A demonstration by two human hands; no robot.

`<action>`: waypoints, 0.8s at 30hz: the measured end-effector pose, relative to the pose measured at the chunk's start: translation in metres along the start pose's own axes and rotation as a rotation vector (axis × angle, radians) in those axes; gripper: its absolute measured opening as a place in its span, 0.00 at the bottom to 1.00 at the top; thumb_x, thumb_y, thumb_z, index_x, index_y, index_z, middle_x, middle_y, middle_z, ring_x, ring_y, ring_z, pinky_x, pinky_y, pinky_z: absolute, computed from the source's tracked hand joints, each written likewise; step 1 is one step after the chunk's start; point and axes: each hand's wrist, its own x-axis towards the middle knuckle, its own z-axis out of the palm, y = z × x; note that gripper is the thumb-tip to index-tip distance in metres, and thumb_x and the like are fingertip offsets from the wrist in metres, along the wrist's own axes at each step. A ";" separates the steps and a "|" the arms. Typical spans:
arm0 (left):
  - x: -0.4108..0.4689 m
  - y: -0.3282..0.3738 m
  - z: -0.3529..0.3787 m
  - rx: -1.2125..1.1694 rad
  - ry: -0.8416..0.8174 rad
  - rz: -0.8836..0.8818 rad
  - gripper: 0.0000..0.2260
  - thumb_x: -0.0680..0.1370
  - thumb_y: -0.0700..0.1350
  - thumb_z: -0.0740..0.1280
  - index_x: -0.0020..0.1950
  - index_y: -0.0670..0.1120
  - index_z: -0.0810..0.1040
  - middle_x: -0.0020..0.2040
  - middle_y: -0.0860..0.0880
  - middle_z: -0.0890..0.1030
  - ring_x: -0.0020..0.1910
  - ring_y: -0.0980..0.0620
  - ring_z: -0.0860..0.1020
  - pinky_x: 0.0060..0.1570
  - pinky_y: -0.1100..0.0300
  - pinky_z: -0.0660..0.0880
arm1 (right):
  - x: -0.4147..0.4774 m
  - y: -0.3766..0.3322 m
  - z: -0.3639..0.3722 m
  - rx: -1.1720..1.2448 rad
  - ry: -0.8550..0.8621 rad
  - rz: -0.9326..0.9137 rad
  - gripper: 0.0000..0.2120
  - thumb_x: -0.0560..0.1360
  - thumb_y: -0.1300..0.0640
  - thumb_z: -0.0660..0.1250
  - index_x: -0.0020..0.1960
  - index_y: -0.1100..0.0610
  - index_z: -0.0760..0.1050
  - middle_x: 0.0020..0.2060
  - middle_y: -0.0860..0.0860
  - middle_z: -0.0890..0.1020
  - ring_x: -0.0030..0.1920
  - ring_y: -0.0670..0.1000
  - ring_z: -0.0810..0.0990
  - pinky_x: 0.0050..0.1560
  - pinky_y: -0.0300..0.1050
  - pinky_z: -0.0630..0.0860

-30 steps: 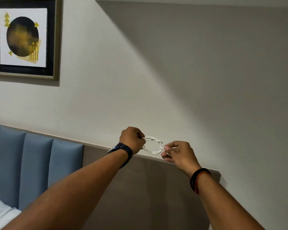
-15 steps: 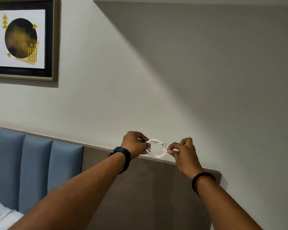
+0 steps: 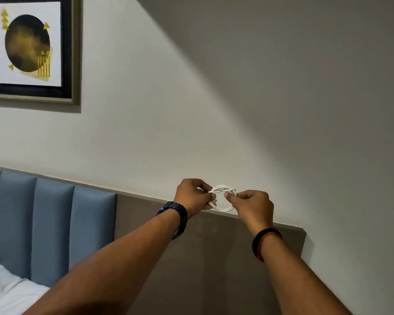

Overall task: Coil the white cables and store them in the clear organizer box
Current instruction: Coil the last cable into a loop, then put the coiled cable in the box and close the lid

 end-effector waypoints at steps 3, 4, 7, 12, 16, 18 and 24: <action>0.000 -0.010 0.002 0.025 -0.022 0.014 0.06 0.70 0.35 0.74 0.38 0.44 0.79 0.38 0.41 0.85 0.35 0.49 0.85 0.36 0.57 0.82 | 0.001 0.005 0.001 0.116 -0.014 0.122 0.09 0.63 0.60 0.79 0.31 0.57 0.79 0.31 0.51 0.82 0.32 0.49 0.79 0.29 0.36 0.69; 0.000 -0.014 0.003 0.024 -0.023 0.014 0.06 0.70 0.35 0.74 0.38 0.44 0.79 0.38 0.41 0.85 0.36 0.48 0.85 0.38 0.55 0.82 | 0.001 0.009 0.001 0.162 -0.033 0.162 0.08 0.63 0.62 0.79 0.32 0.58 0.79 0.32 0.52 0.83 0.33 0.50 0.81 0.31 0.37 0.72; -0.002 -0.030 0.009 -0.025 -0.026 0.001 0.06 0.69 0.35 0.74 0.38 0.44 0.80 0.39 0.39 0.85 0.39 0.44 0.85 0.42 0.52 0.82 | -0.003 0.023 0.003 0.301 -0.104 0.226 0.09 0.63 0.68 0.77 0.35 0.59 0.79 0.37 0.56 0.84 0.39 0.54 0.83 0.43 0.46 0.81; -0.021 -0.087 0.031 -0.096 -0.038 -0.086 0.09 0.69 0.35 0.75 0.47 0.39 0.81 0.42 0.41 0.85 0.39 0.51 0.82 0.37 0.62 0.79 | -0.020 0.078 -0.001 0.387 -0.281 0.279 0.10 0.65 0.72 0.74 0.39 0.60 0.79 0.36 0.55 0.82 0.35 0.48 0.81 0.39 0.37 0.79; -0.062 -0.169 0.059 -0.133 -0.099 -0.265 0.09 0.67 0.34 0.76 0.46 0.36 0.83 0.43 0.38 0.84 0.37 0.52 0.81 0.41 0.63 0.80 | -0.054 0.161 -0.002 0.337 -0.403 0.425 0.09 0.66 0.73 0.73 0.39 0.60 0.79 0.31 0.52 0.82 0.28 0.43 0.80 0.28 0.31 0.75; -0.084 -0.217 0.077 -0.108 -0.100 -0.367 0.10 0.66 0.35 0.76 0.46 0.36 0.83 0.43 0.41 0.84 0.36 0.55 0.81 0.41 0.64 0.79 | -0.076 0.211 0.000 0.291 -0.464 0.514 0.08 0.66 0.72 0.74 0.43 0.64 0.80 0.34 0.54 0.82 0.30 0.46 0.79 0.29 0.33 0.75; -0.159 -0.376 0.120 -0.085 -0.131 -0.680 0.08 0.66 0.31 0.76 0.43 0.35 0.83 0.29 0.53 0.84 0.31 0.59 0.79 0.34 0.69 0.77 | -0.160 0.377 0.027 0.217 -0.539 0.798 0.12 0.66 0.71 0.74 0.48 0.71 0.80 0.35 0.57 0.84 0.33 0.50 0.81 0.34 0.37 0.79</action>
